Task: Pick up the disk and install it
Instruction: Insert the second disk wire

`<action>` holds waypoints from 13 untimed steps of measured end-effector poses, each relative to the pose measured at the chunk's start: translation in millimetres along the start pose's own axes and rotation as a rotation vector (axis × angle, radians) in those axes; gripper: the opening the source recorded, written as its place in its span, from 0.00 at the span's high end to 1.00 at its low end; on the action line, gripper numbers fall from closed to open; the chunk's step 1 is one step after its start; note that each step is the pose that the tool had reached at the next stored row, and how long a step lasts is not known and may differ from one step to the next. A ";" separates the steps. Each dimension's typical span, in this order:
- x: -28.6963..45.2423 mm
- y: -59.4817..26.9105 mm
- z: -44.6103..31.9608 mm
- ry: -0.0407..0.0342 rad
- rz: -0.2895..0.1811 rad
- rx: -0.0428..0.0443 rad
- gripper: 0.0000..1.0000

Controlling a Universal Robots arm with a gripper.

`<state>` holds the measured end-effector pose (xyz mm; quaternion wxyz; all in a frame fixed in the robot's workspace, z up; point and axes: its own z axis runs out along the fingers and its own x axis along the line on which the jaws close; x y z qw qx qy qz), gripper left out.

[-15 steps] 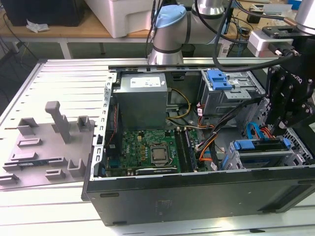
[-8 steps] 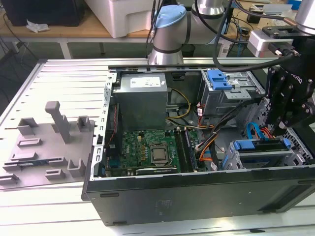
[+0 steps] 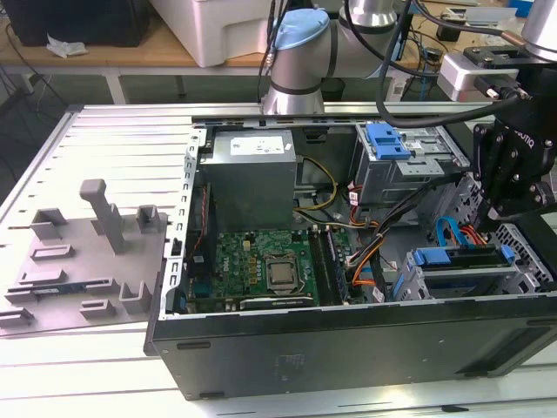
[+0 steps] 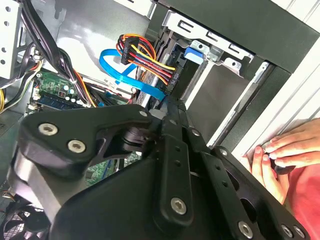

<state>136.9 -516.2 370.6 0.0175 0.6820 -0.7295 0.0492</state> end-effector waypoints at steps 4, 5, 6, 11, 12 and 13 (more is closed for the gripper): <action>0.0 0.0 0.0 0.0000 0.000 0.0000 0.89; 0.0 0.0 0.0 0.0000 0.000 0.0000 0.89; 0.0 0.0 0.0 0.0000 0.000 0.0000 0.89; 0.0 0.0 0.0 0.0001 0.000 0.0000 0.89; 0.0 0.0 0.0 0.0001 0.000 0.0000 0.89; 0.0 0.0 0.0 0.0002 0.000 0.0000 0.89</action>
